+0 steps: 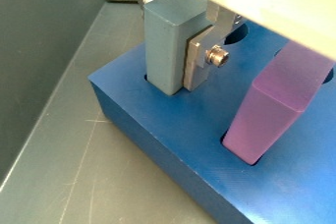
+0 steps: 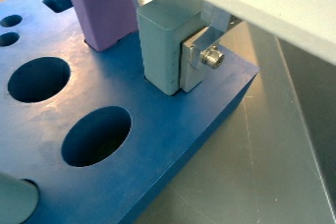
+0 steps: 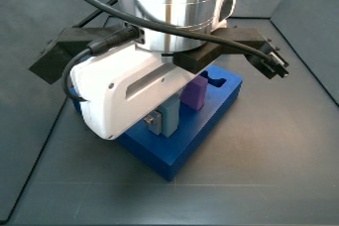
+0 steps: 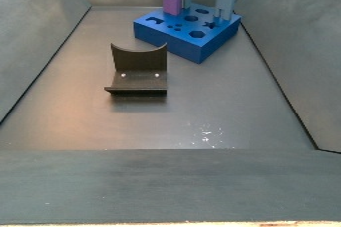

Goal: Pick up the rectangle object. Move to above the board. Insert the rectangle object.
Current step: Insert the rectangle object.

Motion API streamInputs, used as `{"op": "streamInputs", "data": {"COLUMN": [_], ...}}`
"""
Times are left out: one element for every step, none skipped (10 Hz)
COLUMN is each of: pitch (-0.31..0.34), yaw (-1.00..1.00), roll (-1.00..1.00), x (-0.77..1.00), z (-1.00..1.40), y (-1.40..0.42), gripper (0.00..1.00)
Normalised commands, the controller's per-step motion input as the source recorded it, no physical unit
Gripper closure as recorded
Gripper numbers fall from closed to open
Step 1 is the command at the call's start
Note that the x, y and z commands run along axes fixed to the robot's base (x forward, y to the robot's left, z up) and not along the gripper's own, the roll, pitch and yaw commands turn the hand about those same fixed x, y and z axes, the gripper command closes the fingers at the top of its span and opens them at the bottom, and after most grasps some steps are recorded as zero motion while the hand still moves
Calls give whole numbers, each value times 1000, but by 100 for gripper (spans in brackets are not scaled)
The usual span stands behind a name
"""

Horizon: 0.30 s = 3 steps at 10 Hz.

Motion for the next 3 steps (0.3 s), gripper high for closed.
{"op": "streamInputs", "data": {"pitch": [-14, 0, 0], "yaw": [0, 0, 0], "roll": [-17, -34, 0], "x": [0, 0, 0], "z": [0, -3, 0], "y": [0, 0, 0], "gripper": [100, 100, 100]}}
